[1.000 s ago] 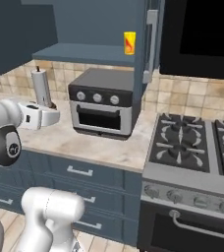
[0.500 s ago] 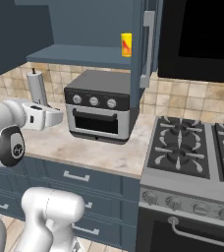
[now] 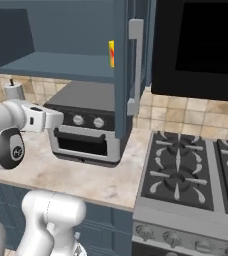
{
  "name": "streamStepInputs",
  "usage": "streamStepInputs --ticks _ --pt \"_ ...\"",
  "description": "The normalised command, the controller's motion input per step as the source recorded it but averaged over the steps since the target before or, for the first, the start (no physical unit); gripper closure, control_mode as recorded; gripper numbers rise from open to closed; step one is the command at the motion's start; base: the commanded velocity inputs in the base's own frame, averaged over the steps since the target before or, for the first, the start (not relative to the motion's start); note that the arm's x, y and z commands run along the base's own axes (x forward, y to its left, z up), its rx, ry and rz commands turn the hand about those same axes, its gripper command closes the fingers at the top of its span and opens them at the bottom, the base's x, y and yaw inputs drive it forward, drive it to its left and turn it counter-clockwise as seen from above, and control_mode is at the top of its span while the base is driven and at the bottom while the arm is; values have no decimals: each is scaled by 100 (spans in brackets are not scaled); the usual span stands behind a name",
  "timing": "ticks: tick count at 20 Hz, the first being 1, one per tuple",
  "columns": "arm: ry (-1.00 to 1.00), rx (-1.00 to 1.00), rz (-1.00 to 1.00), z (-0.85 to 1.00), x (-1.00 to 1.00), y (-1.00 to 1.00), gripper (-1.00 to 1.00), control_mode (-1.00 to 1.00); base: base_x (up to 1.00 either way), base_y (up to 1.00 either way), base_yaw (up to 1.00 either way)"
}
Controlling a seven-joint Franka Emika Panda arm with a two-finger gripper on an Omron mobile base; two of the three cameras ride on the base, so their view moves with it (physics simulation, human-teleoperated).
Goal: Open the cabinet directly in front. Then move the liquor and the cup to the dining counter with the jar on it.
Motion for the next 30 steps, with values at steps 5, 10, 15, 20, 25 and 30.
streamStepInputs --ticks 5,10,15,20,25,30 --pt "0 0 0 0 0 0 -100 100 37 -20 -5" --pt "0 0 0 0 0 0 -100 100 34 -12 0" --pt "0 0 0 0 0 0 -100 100 31 -23 -6" --pt "0 0 0 0 0 0 -100 100 31 -31 -6" --pt "0 0 0 2 0 -1 -100 -100 1 -2 0" --pt "7 5 -1 73 12 -3 -100 -100 0 0 0"
